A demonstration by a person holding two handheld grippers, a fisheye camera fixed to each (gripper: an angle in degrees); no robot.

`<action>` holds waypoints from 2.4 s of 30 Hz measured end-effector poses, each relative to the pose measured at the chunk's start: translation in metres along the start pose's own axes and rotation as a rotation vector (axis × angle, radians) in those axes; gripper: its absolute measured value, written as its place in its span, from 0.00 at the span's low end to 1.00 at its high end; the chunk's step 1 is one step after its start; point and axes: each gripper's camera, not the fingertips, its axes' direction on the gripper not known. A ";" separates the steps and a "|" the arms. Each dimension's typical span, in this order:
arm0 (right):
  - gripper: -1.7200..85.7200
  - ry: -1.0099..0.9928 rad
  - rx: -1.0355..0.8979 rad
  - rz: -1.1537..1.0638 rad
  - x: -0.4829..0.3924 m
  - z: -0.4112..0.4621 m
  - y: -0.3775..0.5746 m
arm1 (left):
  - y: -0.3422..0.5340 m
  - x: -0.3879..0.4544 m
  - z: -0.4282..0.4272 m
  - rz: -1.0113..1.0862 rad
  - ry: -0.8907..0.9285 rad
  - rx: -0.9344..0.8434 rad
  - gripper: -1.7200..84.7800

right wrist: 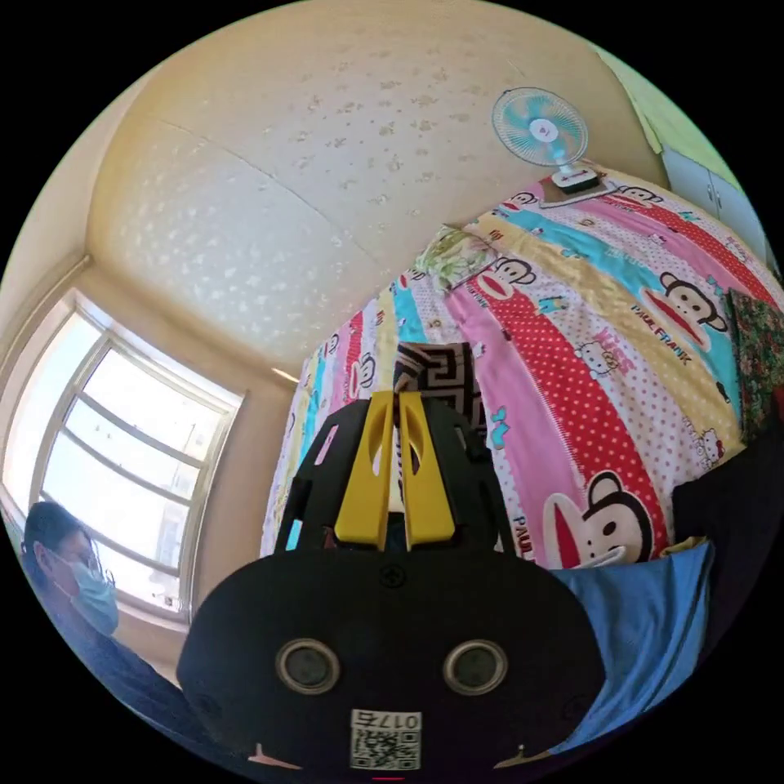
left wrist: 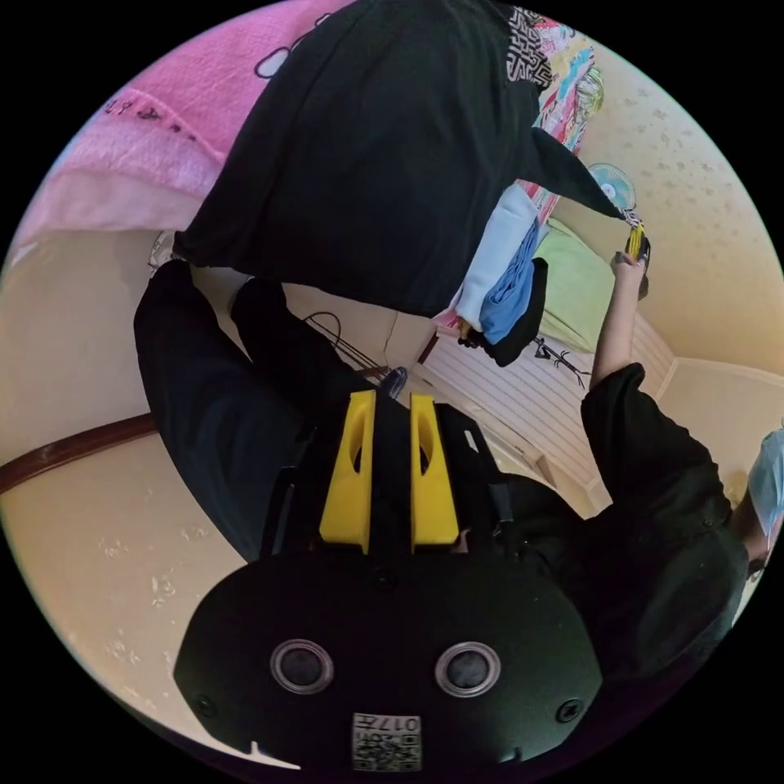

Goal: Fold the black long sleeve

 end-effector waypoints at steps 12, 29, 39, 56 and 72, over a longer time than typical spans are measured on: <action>0.12 -0.405 -0.764 -0.089 -0.077 0.224 0.241 | -0.007 0.020 -0.030 0.068 -0.070 0.233 0.21; 0.14 0.028 -0.835 -0.487 -0.033 0.282 0.159 | -0.162 0.173 -0.080 0.369 -0.333 0.436 0.18; 0.07 0.180 -1.154 -0.762 -0.064 0.389 0.211 | -0.141 0.097 -0.015 0.158 -0.239 0.221 0.16; 0.15 -0.140 -1.441 -0.568 0.005 0.326 0.270 | -0.094 0.112 -0.012 0.139 -0.056 0.521 0.27; 0.10 -0.313 -1.629 -0.712 -0.001 0.333 0.198 | -0.102 0.156 0.029 0.194 -0.003 0.579 0.03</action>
